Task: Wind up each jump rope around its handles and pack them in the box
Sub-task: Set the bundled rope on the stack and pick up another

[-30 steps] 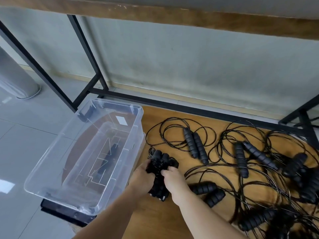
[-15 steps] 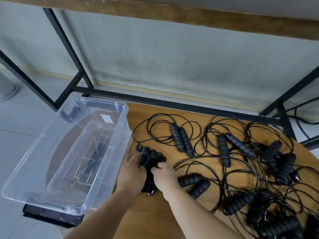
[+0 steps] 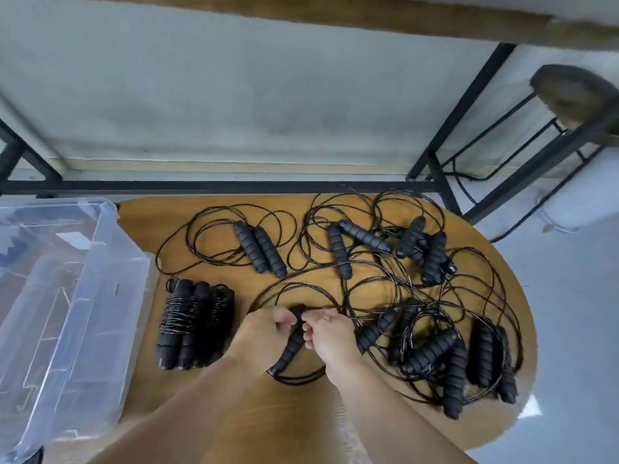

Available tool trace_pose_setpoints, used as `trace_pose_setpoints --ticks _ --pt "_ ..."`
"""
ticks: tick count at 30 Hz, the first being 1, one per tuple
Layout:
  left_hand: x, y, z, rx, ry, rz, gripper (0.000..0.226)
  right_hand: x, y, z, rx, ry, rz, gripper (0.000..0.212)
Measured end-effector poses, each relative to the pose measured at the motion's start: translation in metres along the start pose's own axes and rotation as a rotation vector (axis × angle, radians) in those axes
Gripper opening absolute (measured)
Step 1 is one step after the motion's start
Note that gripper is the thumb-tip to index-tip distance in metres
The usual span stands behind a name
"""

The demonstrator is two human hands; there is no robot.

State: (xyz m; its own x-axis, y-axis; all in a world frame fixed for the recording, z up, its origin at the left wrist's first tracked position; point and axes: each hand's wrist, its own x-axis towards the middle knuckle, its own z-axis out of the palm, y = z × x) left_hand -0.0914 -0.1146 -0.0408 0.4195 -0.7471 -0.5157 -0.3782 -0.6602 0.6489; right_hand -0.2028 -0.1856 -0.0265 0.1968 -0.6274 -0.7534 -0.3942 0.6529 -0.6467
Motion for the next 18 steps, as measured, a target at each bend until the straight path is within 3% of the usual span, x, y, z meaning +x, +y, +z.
trace_pose_setpoints --ticks 3,7,11,14,18 --pt "0.014 0.004 0.018 0.159 -0.162 -0.011 0.032 0.008 0.012 -0.010 -0.029 -0.006 0.088 0.011" --pt "0.018 0.004 0.029 0.202 -0.114 -0.003 0.040 0.021 0.030 -0.014 -0.107 -0.010 0.129 0.033" --pt "0.030 -0.006 0.035 0.326 -0.069 -0.065 0.057 0.043 0.049 0.002 -0.197 -0.002 0.113 0.019" --pt "0.040 -0.015 0.033 0.369 -0.047 -0.118 0.060 0.052 0.056 0.012 -0.292 0.043 0.117 0.042" --pt "0.049 -0.025 0.028 0.429 -0.078 -0.156 0.055 0.058 0.058 0.016 -0.325 0.085 0.100 0.046"
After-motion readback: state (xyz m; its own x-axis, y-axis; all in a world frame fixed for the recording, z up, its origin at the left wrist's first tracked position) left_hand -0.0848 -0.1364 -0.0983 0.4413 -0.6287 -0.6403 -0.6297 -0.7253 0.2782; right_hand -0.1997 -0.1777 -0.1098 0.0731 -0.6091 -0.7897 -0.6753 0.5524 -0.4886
